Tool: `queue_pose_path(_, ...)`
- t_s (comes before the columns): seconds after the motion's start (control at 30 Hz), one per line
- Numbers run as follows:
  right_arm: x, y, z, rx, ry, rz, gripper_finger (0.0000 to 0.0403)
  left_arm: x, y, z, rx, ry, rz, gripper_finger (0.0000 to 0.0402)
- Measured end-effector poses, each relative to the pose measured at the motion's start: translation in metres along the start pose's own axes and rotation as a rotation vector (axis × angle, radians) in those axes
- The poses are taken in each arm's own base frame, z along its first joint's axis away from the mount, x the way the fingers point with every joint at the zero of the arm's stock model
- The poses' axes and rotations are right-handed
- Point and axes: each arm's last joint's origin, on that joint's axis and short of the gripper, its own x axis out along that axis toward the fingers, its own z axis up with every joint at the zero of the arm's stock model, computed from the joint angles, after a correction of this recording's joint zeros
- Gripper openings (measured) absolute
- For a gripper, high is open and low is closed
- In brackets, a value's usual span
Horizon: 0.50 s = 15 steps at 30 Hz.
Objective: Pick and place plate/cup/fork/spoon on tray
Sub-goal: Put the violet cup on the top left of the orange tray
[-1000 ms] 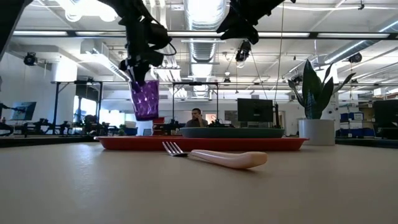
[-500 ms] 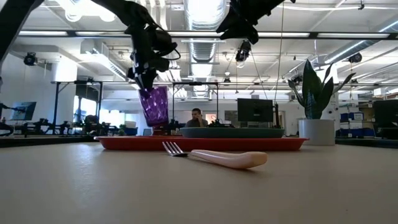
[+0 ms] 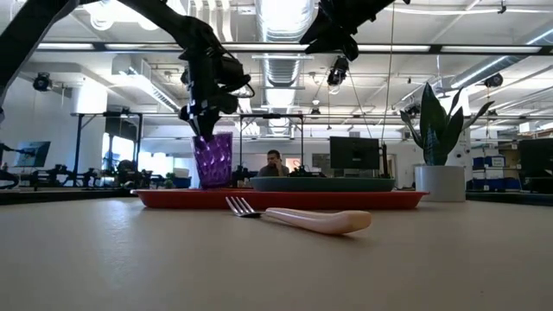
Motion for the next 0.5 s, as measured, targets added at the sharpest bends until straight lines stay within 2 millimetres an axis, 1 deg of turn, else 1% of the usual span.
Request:
queue_pose_path(0.3,0.0,0.0,0.0,0.002,0.0,0.0,0.0118,0.017,0.002,0.004,0.001,0.047,-0.004,0.0)
queue_pose_path(0.5,0.0,0.0,0.0,0.002,0.0,0.0,0.0118,0.02,0.003,0.004,0.001,0.053,-0.002,0.0)
